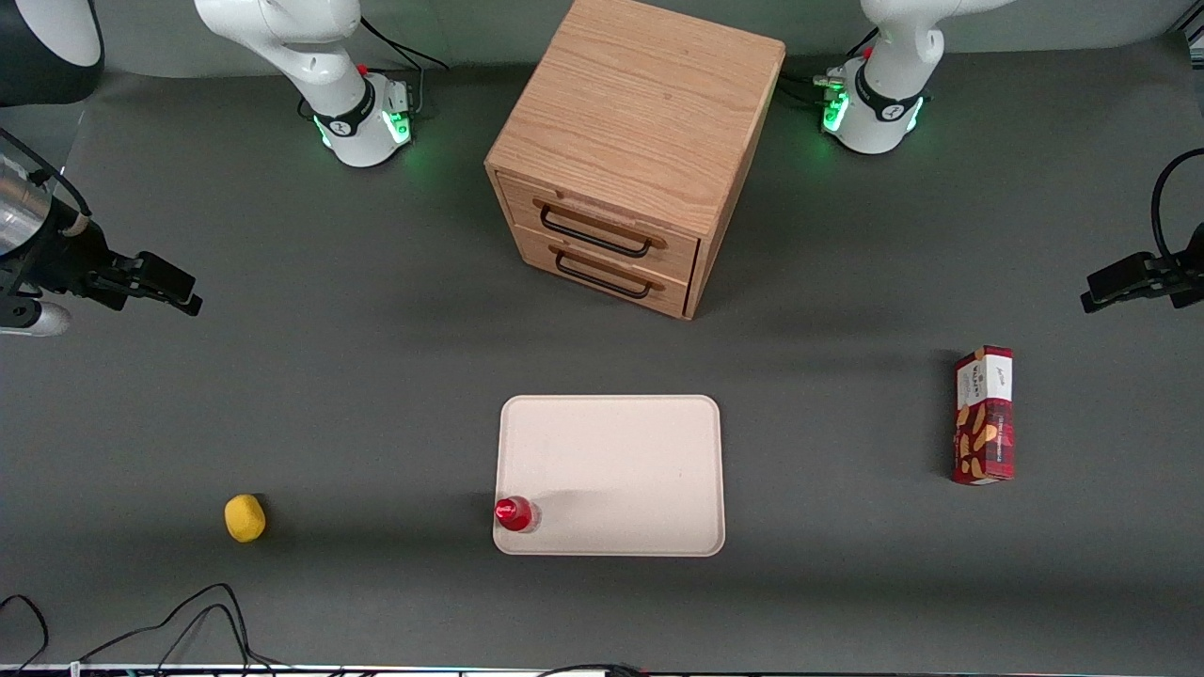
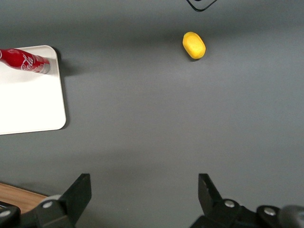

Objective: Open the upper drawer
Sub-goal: 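Move the right gripper toward the upper drawer's black handle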

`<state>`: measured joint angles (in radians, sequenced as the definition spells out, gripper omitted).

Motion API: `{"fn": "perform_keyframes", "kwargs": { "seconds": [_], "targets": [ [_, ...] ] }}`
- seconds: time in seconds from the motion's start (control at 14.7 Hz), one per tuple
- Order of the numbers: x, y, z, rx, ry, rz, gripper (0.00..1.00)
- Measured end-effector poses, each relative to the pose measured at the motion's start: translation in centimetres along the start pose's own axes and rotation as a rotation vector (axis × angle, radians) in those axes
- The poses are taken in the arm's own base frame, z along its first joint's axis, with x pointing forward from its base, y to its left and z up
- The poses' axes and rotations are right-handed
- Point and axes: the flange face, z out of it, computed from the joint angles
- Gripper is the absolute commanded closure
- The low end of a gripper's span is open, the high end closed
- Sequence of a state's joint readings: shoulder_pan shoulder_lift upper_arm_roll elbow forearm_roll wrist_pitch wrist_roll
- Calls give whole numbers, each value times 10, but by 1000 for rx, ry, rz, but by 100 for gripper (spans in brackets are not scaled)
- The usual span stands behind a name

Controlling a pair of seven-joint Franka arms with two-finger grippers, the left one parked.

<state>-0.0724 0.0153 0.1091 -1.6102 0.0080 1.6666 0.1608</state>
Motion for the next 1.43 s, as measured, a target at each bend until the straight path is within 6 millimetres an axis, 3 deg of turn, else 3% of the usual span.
{"fn": "perform_keyframes", "kwargs": {
  "seconds": [0.48,0.68,0.82,0.95,1.43],
  "targets": [
    [0,-3,-1,2,3,-5,0],
    [-1,-25,-7,16,11,-42,0],
    [-5,-66,-7,26,2,-114,0],
    [-15,-120,-6,45,-7,-211,0],
    [-70,-288,18,133,-73,-527,0]
  ]
}}
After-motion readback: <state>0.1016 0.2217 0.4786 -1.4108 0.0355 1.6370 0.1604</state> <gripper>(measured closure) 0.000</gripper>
